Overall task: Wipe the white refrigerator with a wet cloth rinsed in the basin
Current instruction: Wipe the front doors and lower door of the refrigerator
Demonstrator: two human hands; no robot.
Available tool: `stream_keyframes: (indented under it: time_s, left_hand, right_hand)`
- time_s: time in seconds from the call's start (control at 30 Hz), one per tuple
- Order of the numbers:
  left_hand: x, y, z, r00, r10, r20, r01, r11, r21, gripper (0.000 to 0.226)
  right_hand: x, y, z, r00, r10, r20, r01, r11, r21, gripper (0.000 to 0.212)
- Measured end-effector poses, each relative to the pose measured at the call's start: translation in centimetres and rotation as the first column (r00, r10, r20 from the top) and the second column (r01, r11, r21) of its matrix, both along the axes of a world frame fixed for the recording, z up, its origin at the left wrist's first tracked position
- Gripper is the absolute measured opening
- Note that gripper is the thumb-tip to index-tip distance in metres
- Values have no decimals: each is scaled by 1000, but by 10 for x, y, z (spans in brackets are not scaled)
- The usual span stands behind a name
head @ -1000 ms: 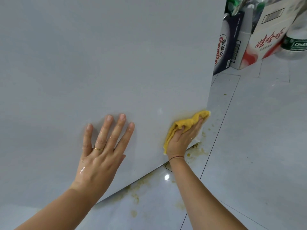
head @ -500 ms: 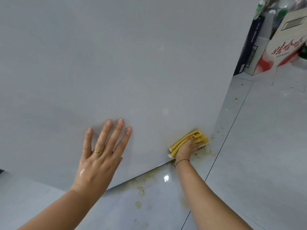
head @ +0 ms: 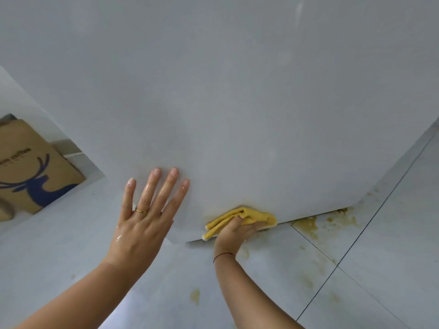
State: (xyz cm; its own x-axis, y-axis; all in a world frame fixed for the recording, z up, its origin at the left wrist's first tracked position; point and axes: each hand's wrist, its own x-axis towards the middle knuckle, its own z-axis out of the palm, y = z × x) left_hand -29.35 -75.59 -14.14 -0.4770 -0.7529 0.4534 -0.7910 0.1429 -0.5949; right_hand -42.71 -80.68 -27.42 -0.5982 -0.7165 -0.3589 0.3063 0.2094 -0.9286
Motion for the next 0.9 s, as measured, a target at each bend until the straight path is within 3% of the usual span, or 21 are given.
stream_keyframes:
  time_s: [0.13,0.23,0.37,0.5,0.6,0.7,0.8,0.9]
  left_hand:
    - [12,8,-3,997,38,-66,-36,999,33,89]
    - [21,11,-6,994,66,-87,-64,998,28,92]
    - [32,15,-11,988,108,-106,-104,994,45,95]
    - [41,19,-13,987,125,-103,-119,991,62,89]
    - [42,20,-16,986,120,-114,-113,991,65,88]
    - [38,17,-19,986,117,-116,-112,993,43,86]
    - [35,16,-23,987,111,-115,-109,994,22,85]
    - [30,14,-28,987,102,-126,-103,995,4,88]
  right_hand:
    - [45,24,-6,971,152,-184,-168,983,-79,93]
    - [73,40,-17,880,215,-424,-303,941,-152,92]
    - [103,57,-31,710,271,-650,-477,864,-161,82]
    - [115,67,-52,419,297,-858,-603,798,-19,91]
    - [101,59,-71,130,201,-971,-612,787,81,110]
    - [74,44,-83,-62,42,-997,-619,782,72,118]
    - [40,31,-75,-142,-149,-979,-666,745,-17,100]
    - [11,11,-36,-90,-270,-959,-620,768,-158,75]
